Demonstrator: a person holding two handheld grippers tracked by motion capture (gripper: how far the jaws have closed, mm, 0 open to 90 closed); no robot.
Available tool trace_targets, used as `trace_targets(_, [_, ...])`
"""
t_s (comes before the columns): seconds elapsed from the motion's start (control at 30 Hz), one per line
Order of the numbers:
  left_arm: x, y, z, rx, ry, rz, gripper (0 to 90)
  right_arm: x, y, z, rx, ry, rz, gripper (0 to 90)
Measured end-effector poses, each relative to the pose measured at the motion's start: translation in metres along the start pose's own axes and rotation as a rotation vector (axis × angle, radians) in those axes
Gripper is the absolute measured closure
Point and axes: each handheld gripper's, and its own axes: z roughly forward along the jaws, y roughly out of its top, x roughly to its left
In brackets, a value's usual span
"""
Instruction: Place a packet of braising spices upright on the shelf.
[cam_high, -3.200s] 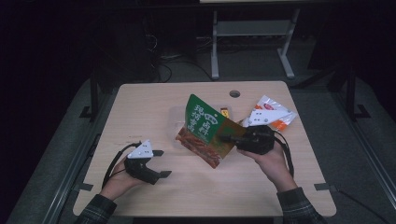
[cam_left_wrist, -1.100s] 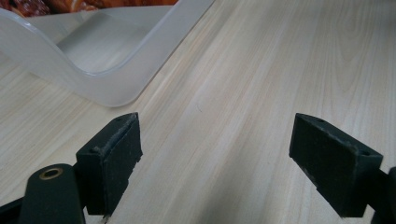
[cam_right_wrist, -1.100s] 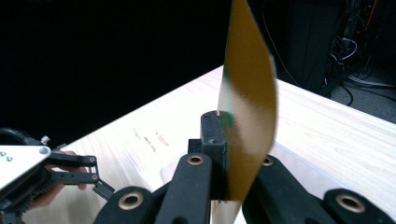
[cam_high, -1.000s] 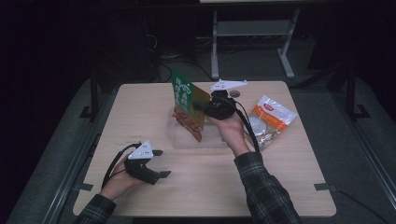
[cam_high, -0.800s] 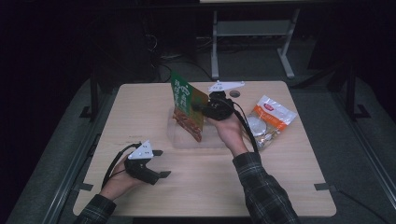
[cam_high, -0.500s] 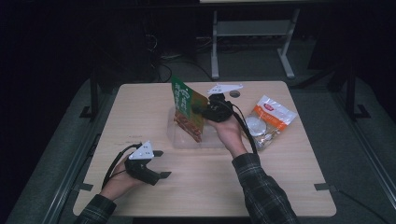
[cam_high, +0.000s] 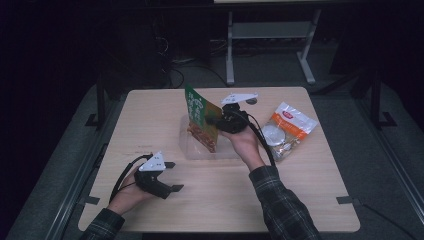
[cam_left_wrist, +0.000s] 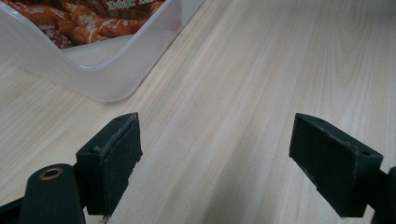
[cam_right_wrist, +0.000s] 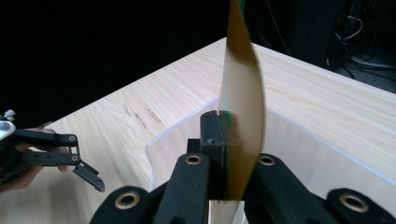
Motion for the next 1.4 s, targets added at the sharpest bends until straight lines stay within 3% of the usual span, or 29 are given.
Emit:
trace_targets(0.2, [0.000,0.000,0.000,0.001,-0.002,-0.004,16.3,0.000,0.000,0.000,0.003,0.010,-0.001,84.6])
trace_targets(0.33, [0.000,0.000,0.000,0.003,-0.001,-0.003,16.3,0.000,-0.002,-0.001,-0.001,0.010,0.002,77.1])
trace_targets(0.57, [-0.001,0.001,0.001,0.015,-0.006,0.004,16.3,0.002,-0.004,-0.004,0.002,0.000,-0.004,52.2])
trace_targets(0.83, [-0.002,0.000,0.002,0.006,-0.007,-0.011,16.3,0.006,-0.009,-0.011,0.034,0.001,-0.038,35.5])
trace_targets(1.0, [-0.002,0.000,0.003,0.008,-0.006,-0.010,16.3,0.008,-0.014,-0.019,0.051,-0.014,-0.053,32.8])
trace_targets(1.17, [-0.002,0.001,0.002,0.012,0.000,0.006,16.3,0.010,-0.020,-0.029,0.058,-0.049,-0.099,31.5])
trace_targets(1.4, [-0.002,0.001,0.002,0.009,0.001,0.000,16.3,0.015,-0.035,-0.049,0.062,-0.048,-0.116,31.7])
